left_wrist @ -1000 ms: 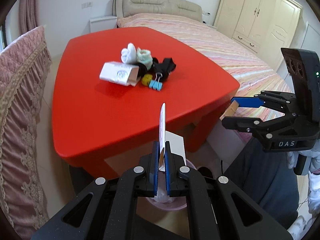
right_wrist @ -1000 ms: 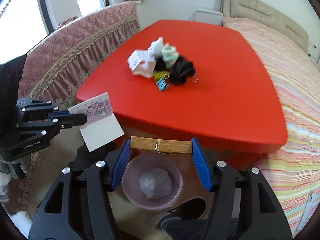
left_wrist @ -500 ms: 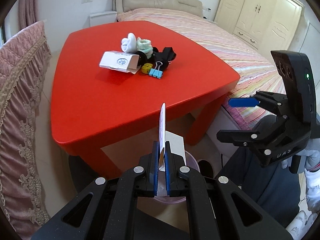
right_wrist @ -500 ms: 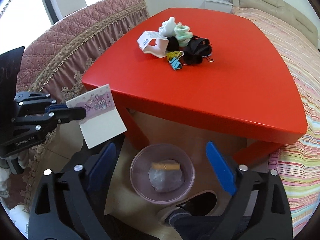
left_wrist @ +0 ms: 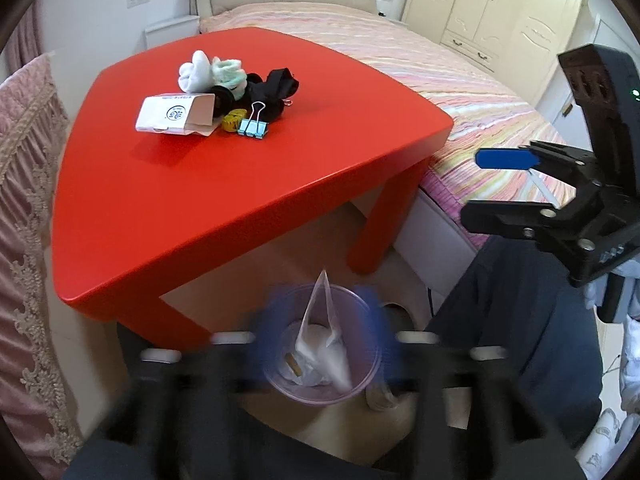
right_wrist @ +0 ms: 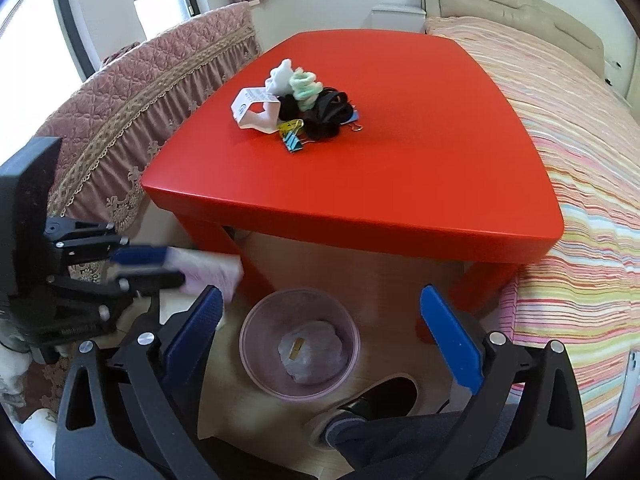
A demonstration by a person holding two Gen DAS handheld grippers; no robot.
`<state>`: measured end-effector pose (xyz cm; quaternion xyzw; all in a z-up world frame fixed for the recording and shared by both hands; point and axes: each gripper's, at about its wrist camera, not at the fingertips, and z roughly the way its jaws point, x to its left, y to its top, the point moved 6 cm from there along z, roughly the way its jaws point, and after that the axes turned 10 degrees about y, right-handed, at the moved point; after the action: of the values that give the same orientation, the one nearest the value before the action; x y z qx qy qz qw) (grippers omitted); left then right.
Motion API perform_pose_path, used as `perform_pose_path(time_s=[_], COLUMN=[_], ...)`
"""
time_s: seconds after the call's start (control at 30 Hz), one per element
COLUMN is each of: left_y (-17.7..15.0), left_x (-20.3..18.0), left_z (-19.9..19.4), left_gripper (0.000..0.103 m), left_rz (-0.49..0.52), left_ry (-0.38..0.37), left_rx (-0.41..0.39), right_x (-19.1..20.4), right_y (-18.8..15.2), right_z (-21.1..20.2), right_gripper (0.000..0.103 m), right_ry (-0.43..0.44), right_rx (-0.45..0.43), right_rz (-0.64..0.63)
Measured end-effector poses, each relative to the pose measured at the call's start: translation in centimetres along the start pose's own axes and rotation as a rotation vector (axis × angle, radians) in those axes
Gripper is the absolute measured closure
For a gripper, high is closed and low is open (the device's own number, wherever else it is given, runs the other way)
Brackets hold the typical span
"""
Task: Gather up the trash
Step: 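Lower the pink card and paper into the bin and open the left tool, then reach to the black cloth and close the right tool on it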
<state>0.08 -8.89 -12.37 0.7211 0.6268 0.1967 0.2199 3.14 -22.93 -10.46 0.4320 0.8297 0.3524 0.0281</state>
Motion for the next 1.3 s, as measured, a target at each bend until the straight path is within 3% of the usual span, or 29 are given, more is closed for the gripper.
perform_pose_path(time_s=[0.07, 0.1, 0.7, 0.97, 1.3], left_y=[0.0, 0.0, 0.8, 1.9, 3.3], left_x=[0.2, 0.3, 3.4, 4.8, 6.3], left_z=[0.2, 0.1, -1.1, -1.9, -2.9], left_gripper=[0.019, 0.017, 0.017, 0.017, 0.017], left_rz=[-0.015, -0.024, -0.120, -0.142, -0.164], left_ry=[0.008, 0.010, 0.052, 0.059, 0.077], left_rx=[-0.003, -0.006, -0.043, -0.073, -0.109], right_x=[-0.1, -0.1, 0.8, 0.3, -0.7], right_y=[-0.2, -0.3, 0.8, 5.2, 12.5], right_z=[0.0, 0.0, 0.4, 0.4, 3.1], right_gripper=[0.005, 0.005, 0.003, 0.003, 0.003], right_ry=[0.003, 0.005, 0.067, 0.072, 0.079], right_rx=[0.000, 0.001, -0.023, -0.060, -0.022], right_rz=[0.004, 0.005, 0.022, 0.015, 0.006])
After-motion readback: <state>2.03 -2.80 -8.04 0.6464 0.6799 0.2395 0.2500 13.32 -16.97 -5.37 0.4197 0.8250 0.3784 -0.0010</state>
